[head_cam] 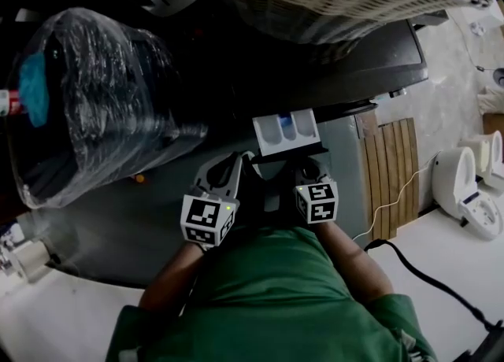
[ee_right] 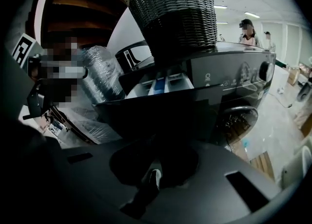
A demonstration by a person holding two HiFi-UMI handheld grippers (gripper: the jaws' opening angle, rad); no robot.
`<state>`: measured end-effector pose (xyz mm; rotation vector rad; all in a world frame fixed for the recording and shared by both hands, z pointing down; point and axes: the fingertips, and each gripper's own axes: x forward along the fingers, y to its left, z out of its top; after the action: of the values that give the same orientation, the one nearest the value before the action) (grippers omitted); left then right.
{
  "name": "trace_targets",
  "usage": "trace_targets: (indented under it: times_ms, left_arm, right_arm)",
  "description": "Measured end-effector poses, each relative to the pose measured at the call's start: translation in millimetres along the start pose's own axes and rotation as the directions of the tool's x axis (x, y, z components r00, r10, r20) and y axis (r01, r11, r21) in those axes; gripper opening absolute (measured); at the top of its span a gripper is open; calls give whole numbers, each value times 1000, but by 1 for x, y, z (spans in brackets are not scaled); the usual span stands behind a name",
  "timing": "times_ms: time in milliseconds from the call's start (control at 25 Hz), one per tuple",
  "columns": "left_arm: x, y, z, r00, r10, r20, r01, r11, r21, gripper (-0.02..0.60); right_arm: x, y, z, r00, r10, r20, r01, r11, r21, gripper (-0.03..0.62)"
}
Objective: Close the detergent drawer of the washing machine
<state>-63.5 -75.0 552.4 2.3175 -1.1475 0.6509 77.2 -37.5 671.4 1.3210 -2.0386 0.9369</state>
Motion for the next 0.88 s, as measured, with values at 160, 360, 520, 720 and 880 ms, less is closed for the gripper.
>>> trace_targets:
  times_ms: [160,360,520,720,880]
  left_arm:
    - [1,8,0,1000,14,2,-14,1000,-26,20]
    - [0,18,-1,1000,24,3,-24,999,-36,20]
    - [2,31,0,999,32,0,-32,999,-44,20]
    - [13,43,14,1000,26,10,-26,999,-43,20]
    - [19,46,26,1000,12,6,-11,999,-46,20]
  right_arm:
    - [9,-1,10,1000,-5,11,5,1000,-9,21]
    - [25,-5,31,1000,-8,16,8,1000,-7,21]
    - [34,-6,41,1000,-21,11,21,1000,-2,21]
    - [43,-5,58,1000,-24,5,24,1000,-17,21]
    - [53,-9,69,999,-30,20,30,1000,-2,21]
